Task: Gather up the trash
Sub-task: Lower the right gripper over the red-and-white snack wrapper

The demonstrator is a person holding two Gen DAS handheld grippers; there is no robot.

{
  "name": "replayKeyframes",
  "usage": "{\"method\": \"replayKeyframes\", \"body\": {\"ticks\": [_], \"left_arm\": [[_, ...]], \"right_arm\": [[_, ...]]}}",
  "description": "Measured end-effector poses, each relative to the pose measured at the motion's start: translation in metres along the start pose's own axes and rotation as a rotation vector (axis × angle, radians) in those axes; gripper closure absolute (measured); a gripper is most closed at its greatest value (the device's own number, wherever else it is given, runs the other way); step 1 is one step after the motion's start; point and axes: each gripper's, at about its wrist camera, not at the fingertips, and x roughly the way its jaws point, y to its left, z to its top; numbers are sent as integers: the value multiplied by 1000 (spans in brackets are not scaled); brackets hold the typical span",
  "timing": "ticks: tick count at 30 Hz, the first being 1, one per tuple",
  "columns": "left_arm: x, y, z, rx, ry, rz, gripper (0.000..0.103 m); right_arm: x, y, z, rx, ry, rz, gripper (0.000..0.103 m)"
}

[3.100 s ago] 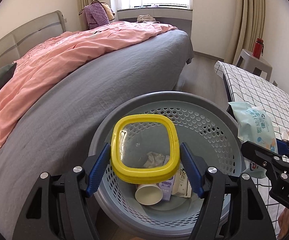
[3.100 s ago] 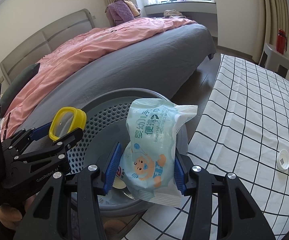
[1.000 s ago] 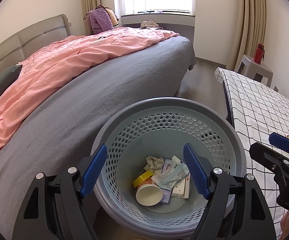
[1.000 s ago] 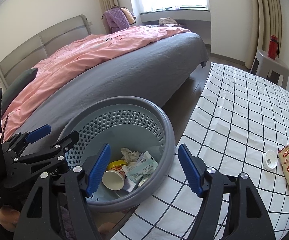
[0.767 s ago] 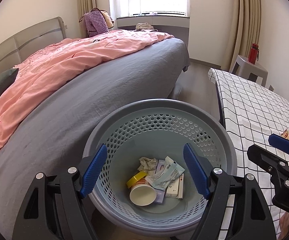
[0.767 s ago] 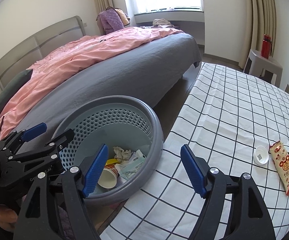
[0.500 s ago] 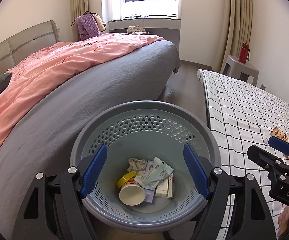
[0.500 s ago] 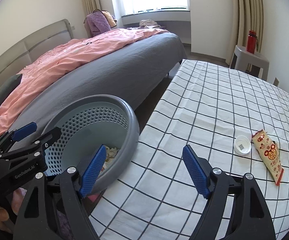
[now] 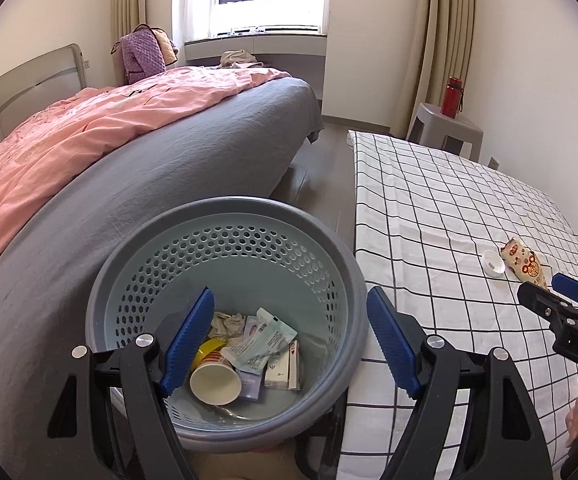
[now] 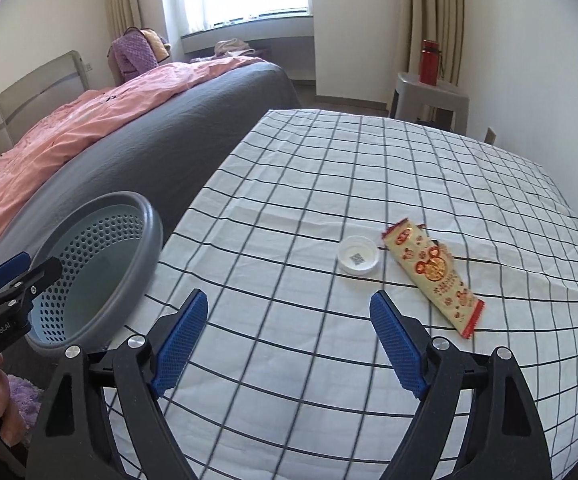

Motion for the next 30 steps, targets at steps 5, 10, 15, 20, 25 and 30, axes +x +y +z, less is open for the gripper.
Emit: {"method": "replayKeyframes", "body": {"ticks": [5, 10, 15, 20, 25, 30], "left_arm": [[2, -15, -1, 18, 7, -27, 27], [5, -24, -3, 38, 25, -46, 27], [8, -30, -7, 59, 38, -56, 27], [12, -34, -8, 68, 56, -61, 27], [18, -37, -9, 77, 77, -65, 27], [23, -43, -12, 91, 94, -66, 27]], "right_arm": [[-2, -41, -1, 56, 10, -59, 20], [8, -78, 0, 89, 44, -96, 20], [25, -102, 2, 75, 79, -127, 20], [44, -114, 8, 49, 97, -129, 20], [63, -116, 12, 28, 120, -128, 20], [79, -112, 14, -21, 144, -146, 24]]}}
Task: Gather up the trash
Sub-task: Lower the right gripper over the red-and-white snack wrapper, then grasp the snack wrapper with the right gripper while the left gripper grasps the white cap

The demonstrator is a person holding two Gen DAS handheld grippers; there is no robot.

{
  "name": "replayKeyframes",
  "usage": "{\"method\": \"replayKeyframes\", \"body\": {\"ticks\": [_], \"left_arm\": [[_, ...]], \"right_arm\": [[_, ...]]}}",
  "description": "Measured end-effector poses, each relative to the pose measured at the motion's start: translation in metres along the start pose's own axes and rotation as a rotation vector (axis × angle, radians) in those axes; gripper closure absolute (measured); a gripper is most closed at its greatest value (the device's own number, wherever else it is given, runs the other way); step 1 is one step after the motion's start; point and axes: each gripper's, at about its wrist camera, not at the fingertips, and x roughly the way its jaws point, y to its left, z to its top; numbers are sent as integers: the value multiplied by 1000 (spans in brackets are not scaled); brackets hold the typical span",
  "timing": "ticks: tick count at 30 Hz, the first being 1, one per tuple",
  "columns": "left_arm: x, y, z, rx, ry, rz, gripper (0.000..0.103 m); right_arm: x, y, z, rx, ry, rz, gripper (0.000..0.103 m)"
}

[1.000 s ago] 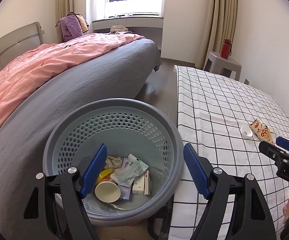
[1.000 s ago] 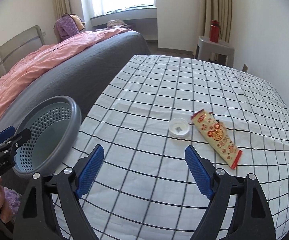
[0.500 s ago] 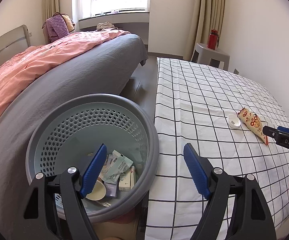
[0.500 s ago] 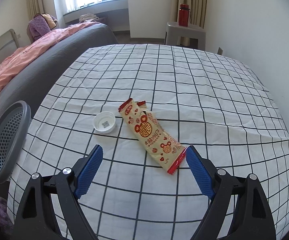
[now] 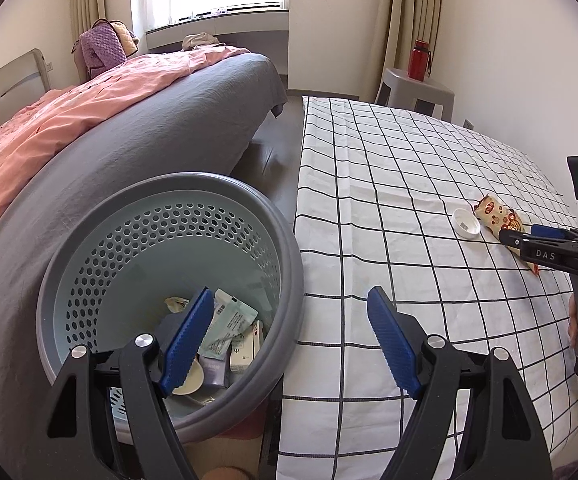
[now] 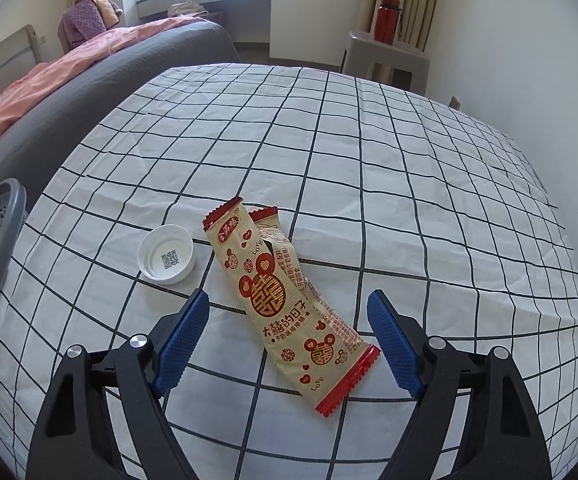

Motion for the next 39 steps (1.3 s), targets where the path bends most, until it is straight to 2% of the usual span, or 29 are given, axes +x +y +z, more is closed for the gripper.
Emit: {"method": "replayKeyframes", "body": {"ticks": [3, 5, 7, 9, 14, 21, 24, 32, 35, 39], "left_arm": [[3, -4, -1, 11, 10, 3, 27], [6, -6, -2, 17, 15, 7, 27], [7, -7, -2, 20, 16, 10, 27], [7, -9, -2, 21, 15, 14, 27], [12, -13, -3, 41, 28, 38, 27], [14, -24, -1, 74, 43, 43, 27], [17, -35, 2, 91, 59, 22, 27], [28, -92, 24, 176, 55, -58, 27], [39, -119, 35, 216, 72, -79, 27], [56, -148, 49, 220, 100, -140, 27]], "right_arm": [[6, 1, 1, -6, 8, 5, 26], [10, 1, 1, -8, 20, 10, 30], [13, 2, 0, -11, 35, 15, 38], [13, 0, -1, -6, 31, 22, 40], [11, -1, 0, 5, 37, 51, 56], [0, -8, 3, 62, 28, 111, 59], [-10, -15, 7, 88, 3, 122, 59], [-35, -46, 16, 171, -39, 139, 59], [-38, -57, 18, 193, -45, 131, 59], [-42, -74, 21, 230, -55, 125, 59]]}}
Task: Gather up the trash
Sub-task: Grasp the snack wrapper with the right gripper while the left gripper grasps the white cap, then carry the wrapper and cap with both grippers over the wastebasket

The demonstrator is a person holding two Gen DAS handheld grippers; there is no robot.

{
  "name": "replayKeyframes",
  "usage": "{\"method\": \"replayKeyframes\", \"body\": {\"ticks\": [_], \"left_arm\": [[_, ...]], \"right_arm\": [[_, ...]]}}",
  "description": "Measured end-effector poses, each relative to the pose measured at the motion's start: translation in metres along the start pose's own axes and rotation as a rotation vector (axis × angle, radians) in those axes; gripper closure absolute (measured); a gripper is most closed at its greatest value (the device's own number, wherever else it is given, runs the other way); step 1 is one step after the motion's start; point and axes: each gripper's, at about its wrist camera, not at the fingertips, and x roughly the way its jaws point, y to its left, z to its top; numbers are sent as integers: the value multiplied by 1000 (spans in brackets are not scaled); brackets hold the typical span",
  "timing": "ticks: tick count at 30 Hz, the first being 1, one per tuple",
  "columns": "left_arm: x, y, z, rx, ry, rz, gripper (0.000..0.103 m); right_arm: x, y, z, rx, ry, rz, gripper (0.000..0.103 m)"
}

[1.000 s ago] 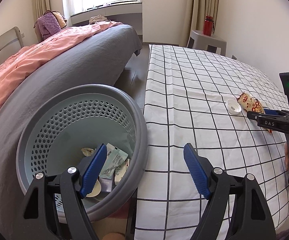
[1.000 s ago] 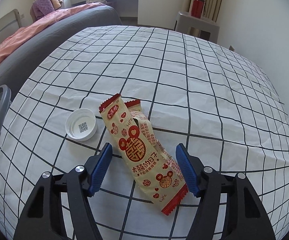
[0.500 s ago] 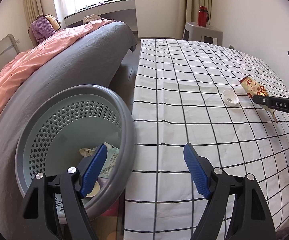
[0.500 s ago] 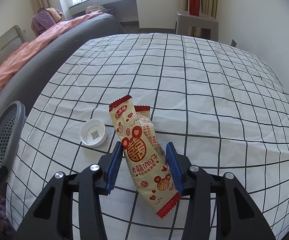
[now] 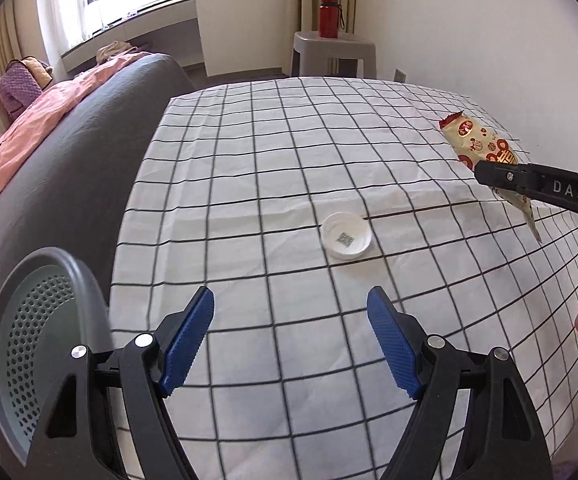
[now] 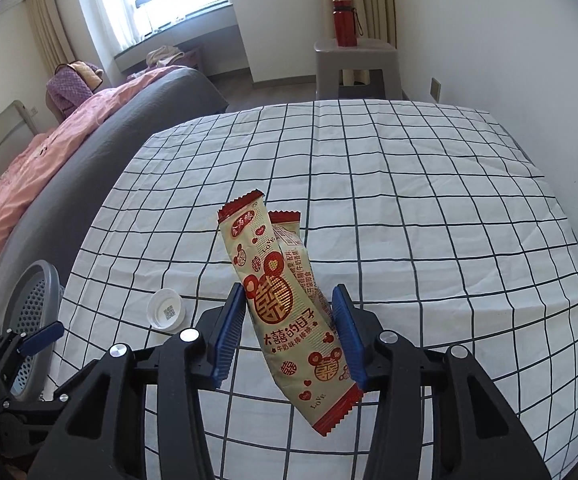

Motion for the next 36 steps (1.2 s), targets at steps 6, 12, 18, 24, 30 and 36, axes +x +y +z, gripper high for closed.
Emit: {"method": "replayKeyframes", "body": {"ticks": [6, 12, 18, 24, 30, 36], "left_arm": [[39, -21, 21, 10, 52, -14, 27], [63, -31, 32, 24, 65, -3, 28], [76, -33, 34, 16, 74, -14, 36], [67, -35, 30, 12, 68, -48, 64], [45, -25, 8, 3, 57, -68, 64], [6, 2, -10, -21, 2, -51, 64]], "right_arm": [[-8, -16, 5, 47, -20, 10, 59], [-10, -15, 9, 43, -28, 19, 59], [-15, -19, 12, 59, -48, 24, 59], [-14, -16, 10, 49, -48, 22, 59], [-14, -9, 8, 36, -49, 18, 59], [-18, 15, 3, -27, -62, -7, 59]]}}
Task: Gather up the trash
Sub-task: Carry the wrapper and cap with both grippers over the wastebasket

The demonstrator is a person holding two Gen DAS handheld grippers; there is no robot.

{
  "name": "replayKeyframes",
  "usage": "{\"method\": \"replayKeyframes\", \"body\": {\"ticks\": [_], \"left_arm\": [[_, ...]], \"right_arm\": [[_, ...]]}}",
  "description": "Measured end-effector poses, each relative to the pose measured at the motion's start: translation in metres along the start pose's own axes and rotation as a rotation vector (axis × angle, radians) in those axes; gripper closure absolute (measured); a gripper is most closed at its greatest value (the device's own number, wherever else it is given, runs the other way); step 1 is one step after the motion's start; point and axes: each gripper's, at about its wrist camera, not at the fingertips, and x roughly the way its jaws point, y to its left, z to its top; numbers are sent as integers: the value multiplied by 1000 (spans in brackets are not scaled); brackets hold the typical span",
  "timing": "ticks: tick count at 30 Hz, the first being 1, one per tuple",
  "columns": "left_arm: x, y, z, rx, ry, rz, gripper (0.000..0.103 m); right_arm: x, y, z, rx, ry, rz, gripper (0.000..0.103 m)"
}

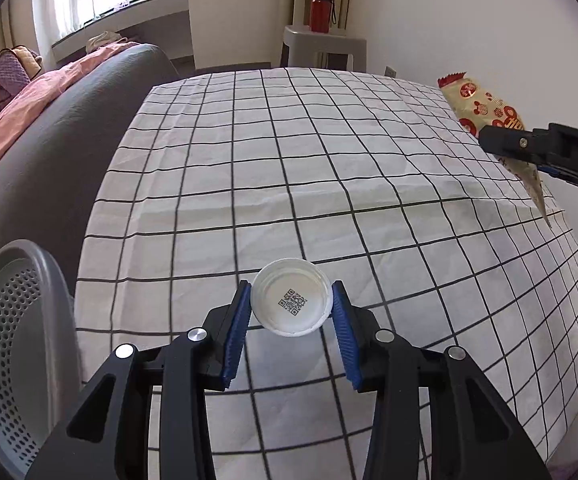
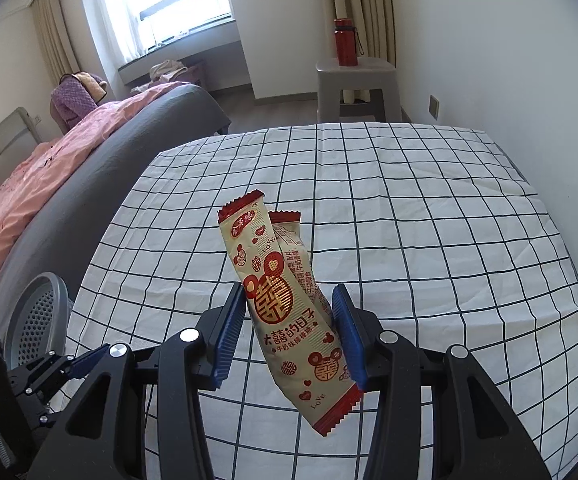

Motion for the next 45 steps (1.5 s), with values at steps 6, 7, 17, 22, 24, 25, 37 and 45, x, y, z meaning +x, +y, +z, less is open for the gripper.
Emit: {"method": "replayKeyframes", "body": {"ticks": [6, 7, 17, 22, 24, 25, 37, 45], "left_arm": [[-44, 34, -16, -16, -69, 25, 64], [-51, 40, -20, -16, -82, 35, 64], [-114, 115, -60, -61, -166, 56, 64], [-144, 156, -78, -82, -199, 76, 64], [-156, 171, -84, -93, -211, 87, 64], [-162, 178, -87, -99, -220, 94, 64], [-207, 224, -103, -176, -255, 205, 64], [-209, 252, -98, -243, -265, 282, 64]], "right_arm": [[-7, 28, -12, -8, 1, 10, 59], [-9, 34, -16, -12, 2, 12, 59], [-38, 115, -57, -37, 0, 33, 59], [-63, 157, -72, -50, -3, 40, 59], [-77, 173, -74, -54, -11, 51, 59], [-83, 181, -74, -60, -18, 58, 59], [-108, 256, -71, -178, -46, 184, 59], [-79, 286, -63, -245, -48, 259, 59]]}}
